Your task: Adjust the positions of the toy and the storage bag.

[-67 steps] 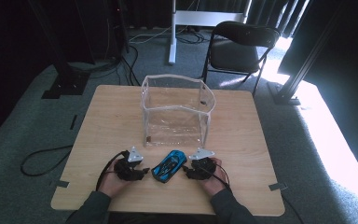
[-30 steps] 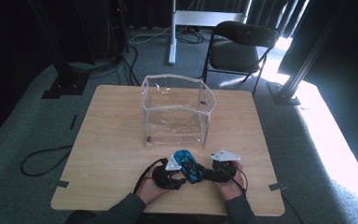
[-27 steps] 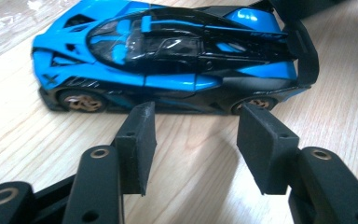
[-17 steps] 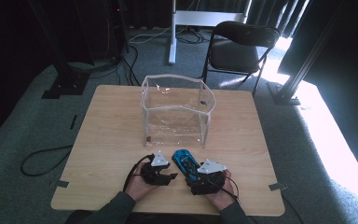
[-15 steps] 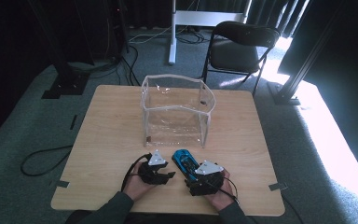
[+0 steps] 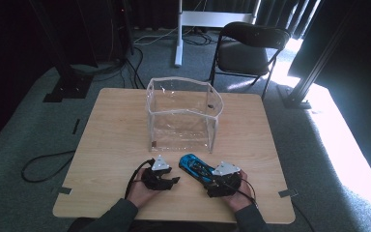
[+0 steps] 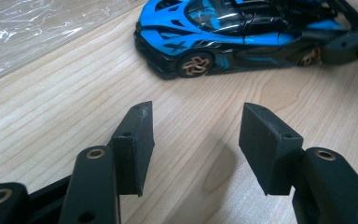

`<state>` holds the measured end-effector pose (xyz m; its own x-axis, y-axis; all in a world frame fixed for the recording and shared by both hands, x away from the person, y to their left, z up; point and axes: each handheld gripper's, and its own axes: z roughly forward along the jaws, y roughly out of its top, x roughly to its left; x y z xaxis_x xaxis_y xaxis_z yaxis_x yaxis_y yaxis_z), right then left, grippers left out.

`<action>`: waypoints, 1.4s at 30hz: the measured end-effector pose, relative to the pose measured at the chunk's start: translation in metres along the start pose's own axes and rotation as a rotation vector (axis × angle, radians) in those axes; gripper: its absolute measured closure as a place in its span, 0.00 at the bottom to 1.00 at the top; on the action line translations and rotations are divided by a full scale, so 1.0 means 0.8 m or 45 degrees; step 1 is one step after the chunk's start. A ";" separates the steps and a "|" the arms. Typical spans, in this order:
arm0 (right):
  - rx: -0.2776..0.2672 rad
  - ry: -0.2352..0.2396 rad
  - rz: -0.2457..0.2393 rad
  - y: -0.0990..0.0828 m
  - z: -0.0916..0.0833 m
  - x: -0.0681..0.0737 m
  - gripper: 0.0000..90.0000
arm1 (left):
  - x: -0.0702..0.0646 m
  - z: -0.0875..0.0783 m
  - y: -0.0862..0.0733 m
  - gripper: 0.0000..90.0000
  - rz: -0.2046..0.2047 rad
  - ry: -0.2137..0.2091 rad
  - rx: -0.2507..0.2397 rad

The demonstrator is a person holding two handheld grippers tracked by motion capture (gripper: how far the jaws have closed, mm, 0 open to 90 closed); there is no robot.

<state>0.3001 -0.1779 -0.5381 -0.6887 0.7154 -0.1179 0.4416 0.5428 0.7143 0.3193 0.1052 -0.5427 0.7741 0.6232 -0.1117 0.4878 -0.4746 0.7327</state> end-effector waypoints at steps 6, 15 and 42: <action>-0.002 -0.014 -0.011 -0.004 -0.001 -0.021 0.15 | 0.001 0.001 0.000 0.51 -0.005 -0.001 -0.007; 0.005 0.027 -0.052 -0.002 0.006 -0.050 0.26 | 0.003 0.002 0.001 0.51 -0.003 0.001 -0.012; -0.089 0.181 0.049 -0.004 -0.008 -0.062 0.11 | 0.017 -0.005 0.000 0.45 0.042 0.182 0.042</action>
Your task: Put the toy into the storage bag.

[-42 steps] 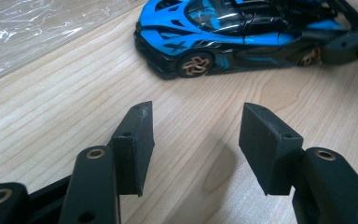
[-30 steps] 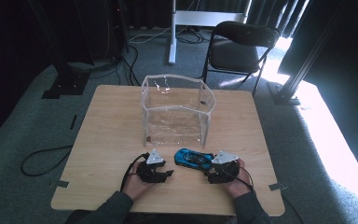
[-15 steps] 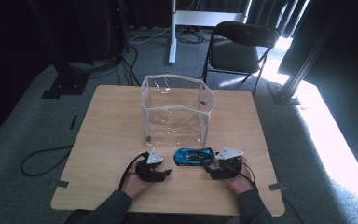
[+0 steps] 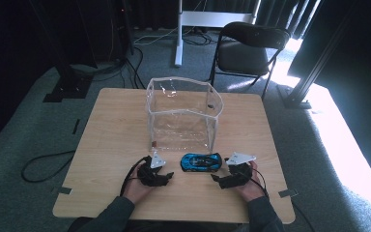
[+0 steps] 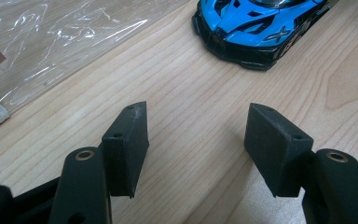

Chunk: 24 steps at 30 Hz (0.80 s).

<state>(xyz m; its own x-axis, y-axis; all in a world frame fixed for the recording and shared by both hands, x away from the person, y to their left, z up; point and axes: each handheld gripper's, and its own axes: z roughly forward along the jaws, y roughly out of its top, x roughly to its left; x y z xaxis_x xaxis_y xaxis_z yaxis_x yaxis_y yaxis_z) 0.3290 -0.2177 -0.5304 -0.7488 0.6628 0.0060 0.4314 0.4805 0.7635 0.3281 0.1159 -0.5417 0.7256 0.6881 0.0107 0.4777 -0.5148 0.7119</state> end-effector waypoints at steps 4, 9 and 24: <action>-0.033 -0.003 -0.047 0.009 -0.005 -0.003 0.11 | 0.000 0.001 0.000 0.44 -0.001 0.000 -0.011; -0.012 0.008 -0.095 0.015 -0.001 -0.008 0.11 | -0.001 0.002 -0.001 0.43 -0.002 0.001 -0.018; 0.040 0.106 -0.187 0.026 0.046 -0.026 0.11 | -0.002 0.004 -0.001 0.42 -0.005 0.000 -0.033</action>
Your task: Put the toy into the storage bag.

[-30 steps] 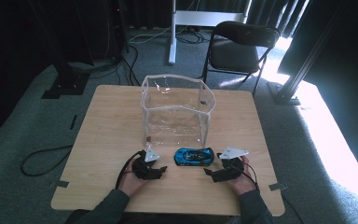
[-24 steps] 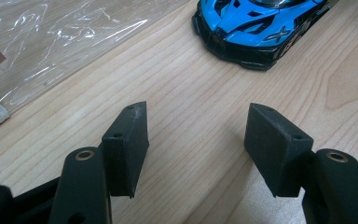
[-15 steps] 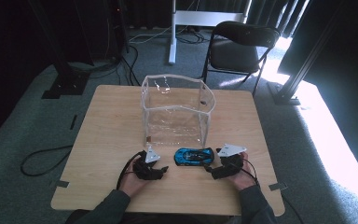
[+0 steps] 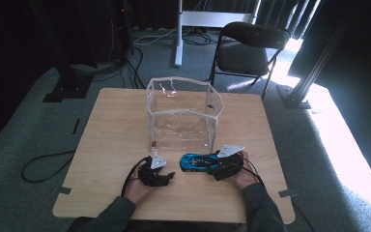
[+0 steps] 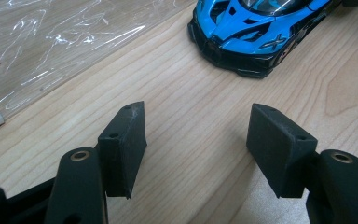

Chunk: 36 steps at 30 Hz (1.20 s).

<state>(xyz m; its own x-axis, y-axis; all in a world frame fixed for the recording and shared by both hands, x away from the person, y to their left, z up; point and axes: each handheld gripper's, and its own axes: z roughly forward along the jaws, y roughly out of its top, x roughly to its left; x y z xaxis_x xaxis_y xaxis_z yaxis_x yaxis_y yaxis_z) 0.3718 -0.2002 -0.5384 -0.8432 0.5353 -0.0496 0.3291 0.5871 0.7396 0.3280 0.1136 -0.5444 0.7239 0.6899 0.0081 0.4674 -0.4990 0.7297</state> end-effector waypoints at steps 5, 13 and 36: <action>-0.002 0.062 -0.010 0.005 0.007 -0.002 0.14 | 0.000 0.000 0.000 0.42 0.000 -0.002 -0.002; -0.020 0.198 -0.027 0.005 -0.002 0.015 0.25 | 0.000 0.001 0.001 0.42 0.003 -0.003 -0.004; 0.012 0.138 -0.043 0.007 0.024 0.028 0.23 | -0.002 0.001 0.001 0.42 0.005 -0.001 -0.001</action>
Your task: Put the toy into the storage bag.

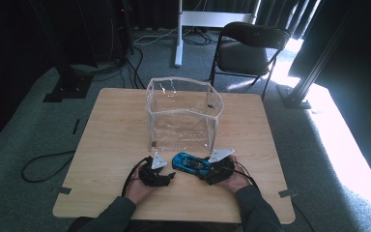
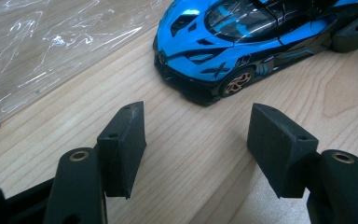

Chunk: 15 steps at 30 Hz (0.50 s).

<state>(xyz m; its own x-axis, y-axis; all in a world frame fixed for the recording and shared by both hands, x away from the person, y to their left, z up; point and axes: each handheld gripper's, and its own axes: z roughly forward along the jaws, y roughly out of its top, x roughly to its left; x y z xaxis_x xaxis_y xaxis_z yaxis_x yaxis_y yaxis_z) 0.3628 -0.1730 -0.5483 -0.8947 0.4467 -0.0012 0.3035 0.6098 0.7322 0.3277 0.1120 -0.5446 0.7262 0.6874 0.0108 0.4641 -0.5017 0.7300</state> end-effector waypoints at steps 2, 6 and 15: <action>-0.002 -0.004 0.007 -0.001 -0.001 0.001 0.24 | 0.000 0.000 0.000 0.42 0.000 0.000 0.000; -0.022 0.026 0.025 -0.001 -0.006 0.000 0.27 | 0.000 0.000 0.000 0.42 0.000 -0.001 0.000; -0.016 -0.044 -0.018 0.010 -0.024 0.011 0.27 | 0.000 0.000 0.000 0.42 0.002 -0.003 0.000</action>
<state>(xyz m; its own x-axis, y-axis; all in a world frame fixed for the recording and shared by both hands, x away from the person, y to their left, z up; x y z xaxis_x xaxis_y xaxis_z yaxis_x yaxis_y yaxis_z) 0.3510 -0.1766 -0.5295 -0.8869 0.4606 -0.0349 0.2867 0.6082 0.7402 0.3275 0.1117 -0.5446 0.7282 0.6853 0.0104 0.4628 -0.5029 0.7300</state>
